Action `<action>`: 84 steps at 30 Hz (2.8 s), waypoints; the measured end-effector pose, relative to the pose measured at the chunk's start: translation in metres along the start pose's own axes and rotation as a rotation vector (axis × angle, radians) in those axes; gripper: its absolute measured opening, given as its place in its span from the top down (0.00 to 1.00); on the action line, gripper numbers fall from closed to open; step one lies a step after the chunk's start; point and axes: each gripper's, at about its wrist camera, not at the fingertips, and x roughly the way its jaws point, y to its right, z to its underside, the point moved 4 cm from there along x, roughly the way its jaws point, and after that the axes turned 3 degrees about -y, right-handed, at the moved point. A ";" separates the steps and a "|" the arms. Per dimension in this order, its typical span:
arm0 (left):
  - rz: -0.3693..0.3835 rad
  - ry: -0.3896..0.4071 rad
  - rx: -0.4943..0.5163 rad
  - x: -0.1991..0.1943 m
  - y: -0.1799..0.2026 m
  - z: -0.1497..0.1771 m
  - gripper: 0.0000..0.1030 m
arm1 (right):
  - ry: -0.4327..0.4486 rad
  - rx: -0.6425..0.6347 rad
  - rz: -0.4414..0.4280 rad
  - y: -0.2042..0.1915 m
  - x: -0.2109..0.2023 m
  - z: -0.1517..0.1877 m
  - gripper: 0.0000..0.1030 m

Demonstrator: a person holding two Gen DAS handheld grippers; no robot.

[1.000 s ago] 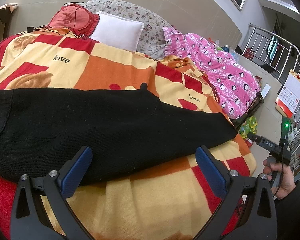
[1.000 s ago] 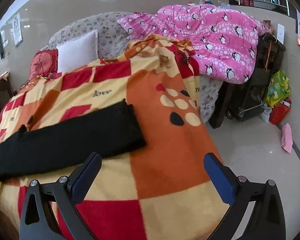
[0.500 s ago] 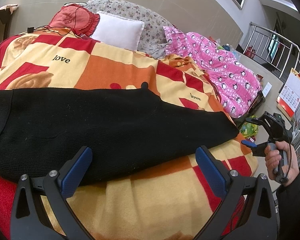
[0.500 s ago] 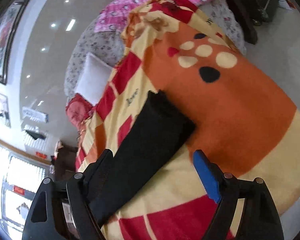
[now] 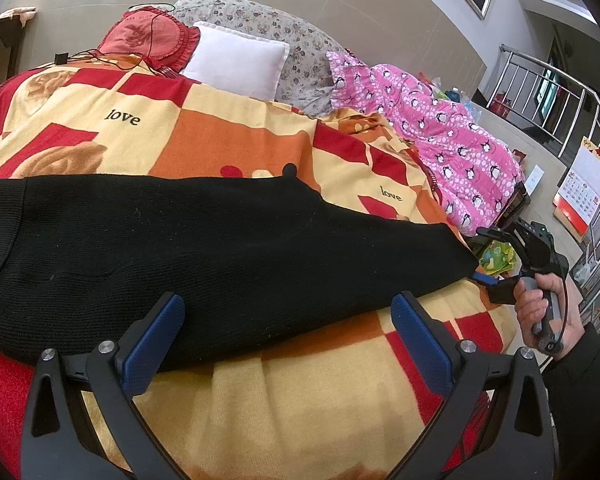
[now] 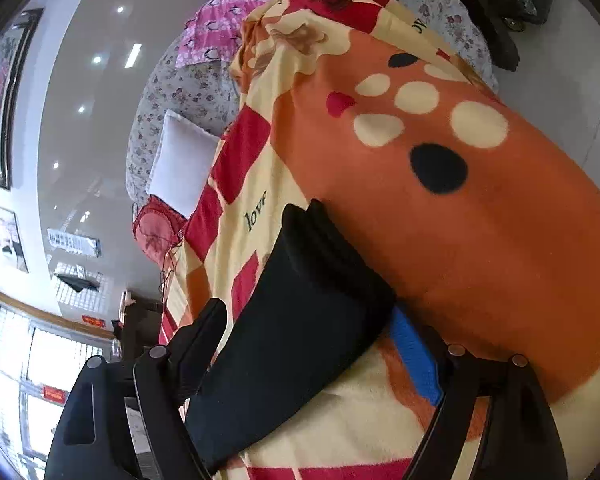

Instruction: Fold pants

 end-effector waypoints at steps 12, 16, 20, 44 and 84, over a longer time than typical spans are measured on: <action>0.004 0.004 -0.006 -0.001 -0.001 0.000 0.00 | 0.071 -0.086 0.092 0.009 -0.003 0.005 0.67; -0.050 0.116 -0.058 -0.022 -0.012 -0.003 0.00 | 0.074 -0.063 0.063 0.028 -0.005 0.003 0.91; -0.108 0.171 -0.115 -0.033 -0.027 -0.006 0.00 | 0.081 -0.108 0.078 0.024 -0.006 0.005 0.92; -0.121 0.127 -0.167 -0.026 -0.039 -0.005 0.00 | -0.322 -0.969 -0.102 -0.192 0.136 0.230 0.92; -0.130 0.119 -0.148 -0.025 -0.038 -0.004 0.00 | -0.006 -0.929 -0.025 -0.163 0.057 0.161 0.48</action>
